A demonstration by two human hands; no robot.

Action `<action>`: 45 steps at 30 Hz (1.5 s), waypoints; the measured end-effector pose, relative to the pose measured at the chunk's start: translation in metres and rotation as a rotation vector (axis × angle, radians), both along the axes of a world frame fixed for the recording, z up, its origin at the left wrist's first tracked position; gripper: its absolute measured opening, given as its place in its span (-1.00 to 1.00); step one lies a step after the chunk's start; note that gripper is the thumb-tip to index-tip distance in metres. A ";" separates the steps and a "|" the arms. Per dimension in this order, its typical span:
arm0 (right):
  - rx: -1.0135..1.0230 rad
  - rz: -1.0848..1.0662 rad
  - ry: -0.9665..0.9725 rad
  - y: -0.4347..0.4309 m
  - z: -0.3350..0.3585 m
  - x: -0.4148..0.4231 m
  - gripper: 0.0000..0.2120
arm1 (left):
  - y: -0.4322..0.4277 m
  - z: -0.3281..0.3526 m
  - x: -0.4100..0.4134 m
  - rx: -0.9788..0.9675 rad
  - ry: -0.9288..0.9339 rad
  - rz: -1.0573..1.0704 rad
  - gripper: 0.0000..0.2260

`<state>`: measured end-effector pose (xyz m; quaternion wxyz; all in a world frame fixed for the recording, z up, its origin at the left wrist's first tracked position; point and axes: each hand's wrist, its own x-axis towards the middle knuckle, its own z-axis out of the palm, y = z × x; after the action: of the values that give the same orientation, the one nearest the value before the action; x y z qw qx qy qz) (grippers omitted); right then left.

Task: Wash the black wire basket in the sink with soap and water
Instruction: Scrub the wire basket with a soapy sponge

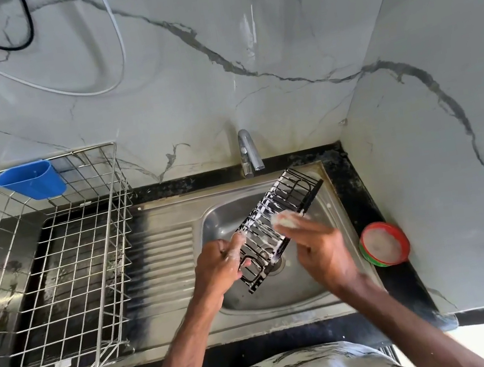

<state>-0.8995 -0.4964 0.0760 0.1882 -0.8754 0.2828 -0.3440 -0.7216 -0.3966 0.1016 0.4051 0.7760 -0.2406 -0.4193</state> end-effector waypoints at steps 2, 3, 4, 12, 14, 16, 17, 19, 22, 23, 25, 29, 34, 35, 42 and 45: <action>-0.023 0.115 -0.015 0.022 0.003 0.009 -0.47 | 0.001 0.000 -0.001 -0.001 -0.019 -0.019 -0.56; -0.009 0.154 -0.004 0.026 0.004 0.012 -0.46 | 0.002 0.000 -0.001 0.001 -0.033 -0.032 -0.57; 0.005 0.172 0.006 0.022 0.005 0.013 -0.45 | 0.002 -0.001 -0.001 0.003 -0.043 -0.050 -0.58; 0.127 -0.091 0.013 -0.016 0.007 0.018 -0.55 | 0.003 -0.005 -0.006 0.015 -0.070 -0.107 -0.54; 0.070 -0.027 -0.052 0.000 0.012 0.022 -0.58 | 0.002 -0.005 -0.007 0.017 -0.093 -0.100 -0.57; 0.065 0.071 -0.097 0.015 0.017 0.025 -0.56 | 0.002 -0.006 -0.006 0.014 -0.135 -0.103 -0.63; 0.078 0.109 -0.105 0.019 0.019 0.026 -0.54 | 0.002 -0.005 -0.007 0.016 -0.151 -0.117 -0.64; 0.084 0.152 -0.113 0.017 0.020 0.026 -0.55 | 0.003 -0.009 -0.007 0.015 -0.186 -0.136 -0.61; 0.062 0.083 -0.093 -0.007 0.019 0.022 -0.60 | 0.002 -0.014 -0.005 0.027 -0.235 -0.107 -0.33; 0.069 0.025 -0.073 -0.017 0.017 0.020 -0.61 | 0.001 -0.021 -0.002 0.050 -0.227 -0.099 -0.23; 0.111 -0.092 -0.020 -0.034 0.010 0.014 -0.60 | 0.000 -0.029 -0.001 0.075 -0.190 -0.107 -0.14; 0.138 -0.215 0.000 -0.037 0.005 0.006 -0.57 | -0.001 -0.023 -0.003 0.042 -0.200 -0.097 -0.14; 0.161 -0.047 -0.013 0.001 0.024 0.009 -0.52 | 0.000 -0.016 -0.005 -0.016 -0.207 -0.063 -0.12; 0.182 -0.026 -0.008 0.005 0.025 0.008 -0.55 | 0.001 -0.013 -0.005 -0.022 -0.214 -0.075 -0.12; 0.260 -0.046 0.091 -0.015 0.027 0.006 -0.73 | 0.000 -0.010 -0.008 0.011 -0.222 -0.095 -0.28; 0.284 -0.008 0.093 -0.022 0.030 0.009 -0.59 | -0.001 -0.013 -0.006 0.001 -0.213 -0.098 -0.26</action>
<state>-0.8902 -0.5187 0.1055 0.2954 -0.8539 0.3405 -0.2602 -0.7272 -0.3974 0.0891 0.3560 0.8038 -0.3196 -0.3537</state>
